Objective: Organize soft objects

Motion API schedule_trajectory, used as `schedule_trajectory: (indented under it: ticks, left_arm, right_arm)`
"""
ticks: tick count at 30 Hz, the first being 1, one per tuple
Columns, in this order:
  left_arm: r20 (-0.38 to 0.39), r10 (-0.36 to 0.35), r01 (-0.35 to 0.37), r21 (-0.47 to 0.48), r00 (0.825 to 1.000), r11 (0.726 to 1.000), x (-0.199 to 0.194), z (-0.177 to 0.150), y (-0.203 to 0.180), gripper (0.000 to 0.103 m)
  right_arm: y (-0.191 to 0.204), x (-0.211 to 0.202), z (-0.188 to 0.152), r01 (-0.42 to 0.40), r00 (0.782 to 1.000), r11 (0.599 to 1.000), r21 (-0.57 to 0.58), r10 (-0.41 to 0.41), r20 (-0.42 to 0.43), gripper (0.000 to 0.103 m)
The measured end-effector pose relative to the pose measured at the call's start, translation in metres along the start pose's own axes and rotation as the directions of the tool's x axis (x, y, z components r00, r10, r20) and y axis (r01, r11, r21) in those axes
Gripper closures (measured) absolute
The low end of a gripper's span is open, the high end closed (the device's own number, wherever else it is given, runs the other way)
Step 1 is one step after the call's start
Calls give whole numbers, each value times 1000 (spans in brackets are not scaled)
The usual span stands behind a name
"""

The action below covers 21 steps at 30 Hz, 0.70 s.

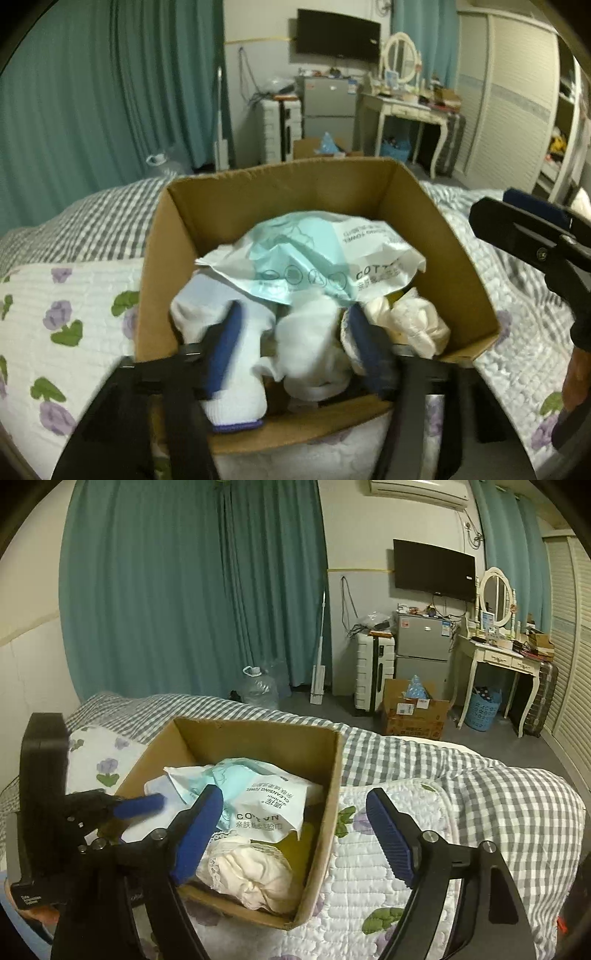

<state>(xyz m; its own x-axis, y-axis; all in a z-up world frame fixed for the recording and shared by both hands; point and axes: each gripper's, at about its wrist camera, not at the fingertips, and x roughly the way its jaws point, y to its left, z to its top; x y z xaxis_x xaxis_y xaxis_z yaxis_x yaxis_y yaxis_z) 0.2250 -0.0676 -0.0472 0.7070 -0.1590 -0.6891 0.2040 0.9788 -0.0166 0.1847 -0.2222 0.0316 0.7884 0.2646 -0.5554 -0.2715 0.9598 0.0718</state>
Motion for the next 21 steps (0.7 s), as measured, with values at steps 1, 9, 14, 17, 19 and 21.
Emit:
schedule_trajectory:
  ticks: [1,9,14,17,19,21]
  left_arm:
    - [22,-5,5,-11,1000,1000,-8,0,1,24]
    - [165,50,-50,-5,985,999,-94,18,6,22]
    - [294,92,-92,-17,951,996,-167,24,9,6]
    - [385,101,-99,-24,918,995,-218,20,10,0]
    - [419,76,-74,-23,905,997,-243,16,13,0]
    - [442,67,-60,-29,895,998,-257,13,16,0]
  right_arm:
    - [-1,-4,2,9,1000,1000,7,-9,2,23]
    - [11,-65,22,128,991,992,-4,-128,24,23]
    - [30,-130,45,215,972,976,-38,-210,102,15]
    - [42,-178,56,239,958,971,-10,-234,168,6]
    - [50,-207,60,241,946,971,6,-236,222,0]
    - [59,-230,64,225,940,974,6,-219,261,0]
